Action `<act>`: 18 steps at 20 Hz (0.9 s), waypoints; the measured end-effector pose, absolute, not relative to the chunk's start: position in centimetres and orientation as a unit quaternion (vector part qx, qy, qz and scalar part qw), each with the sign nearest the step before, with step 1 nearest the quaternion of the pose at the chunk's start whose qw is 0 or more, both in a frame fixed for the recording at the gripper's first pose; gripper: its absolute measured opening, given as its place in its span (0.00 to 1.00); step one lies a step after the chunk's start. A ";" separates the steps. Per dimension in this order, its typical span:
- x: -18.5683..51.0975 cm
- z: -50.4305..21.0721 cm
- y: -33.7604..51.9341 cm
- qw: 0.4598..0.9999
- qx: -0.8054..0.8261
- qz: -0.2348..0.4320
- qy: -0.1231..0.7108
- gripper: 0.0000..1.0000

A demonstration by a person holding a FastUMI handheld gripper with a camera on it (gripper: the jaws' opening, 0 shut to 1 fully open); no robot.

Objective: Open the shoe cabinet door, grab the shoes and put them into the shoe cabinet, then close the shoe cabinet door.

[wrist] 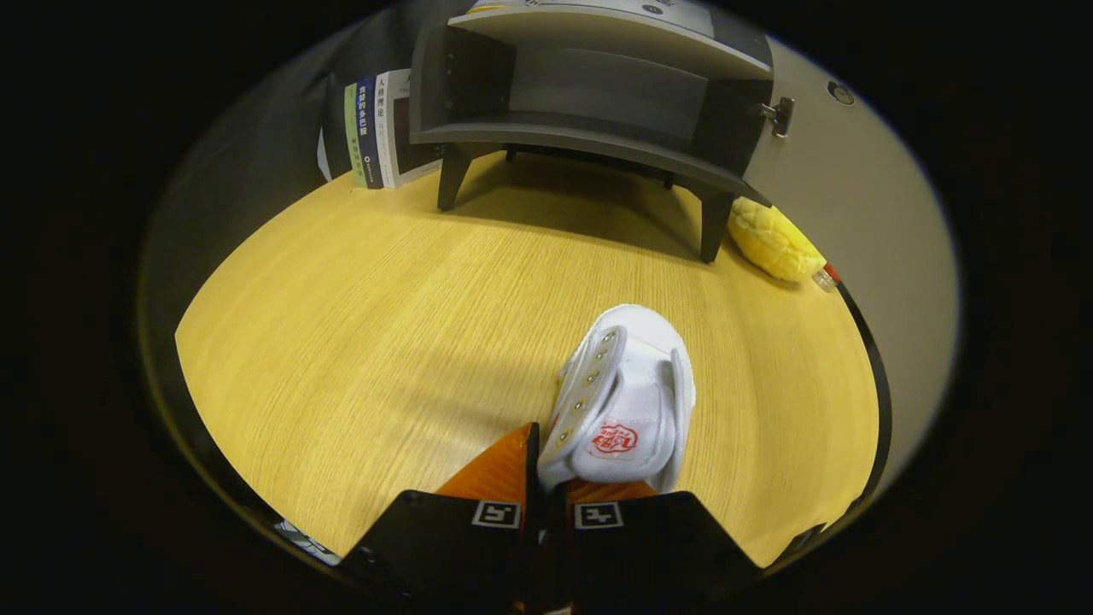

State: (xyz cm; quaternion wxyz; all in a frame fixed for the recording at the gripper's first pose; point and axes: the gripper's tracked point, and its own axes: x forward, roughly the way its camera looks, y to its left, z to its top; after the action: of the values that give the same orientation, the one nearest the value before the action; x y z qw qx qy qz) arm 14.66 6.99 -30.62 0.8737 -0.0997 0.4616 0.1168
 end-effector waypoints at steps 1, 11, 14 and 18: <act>14.6 -30.4 6.9 0.873 -0.097 0.122 0.463 0.04; 16.0 -28.9 5.9 0.886 -0.097 0.122 0.436 0.02; 17.3 -27.1 5.4 0.898 -0.119 0.112 0.408 0.02; 18.0 -23.7 6.2 0.912 -0.102 0.117 0.380 0.02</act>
State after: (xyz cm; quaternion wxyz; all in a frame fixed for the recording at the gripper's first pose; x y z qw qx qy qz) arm 17.96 6.16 -23.65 0.9120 -0.1020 0.3796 0.1172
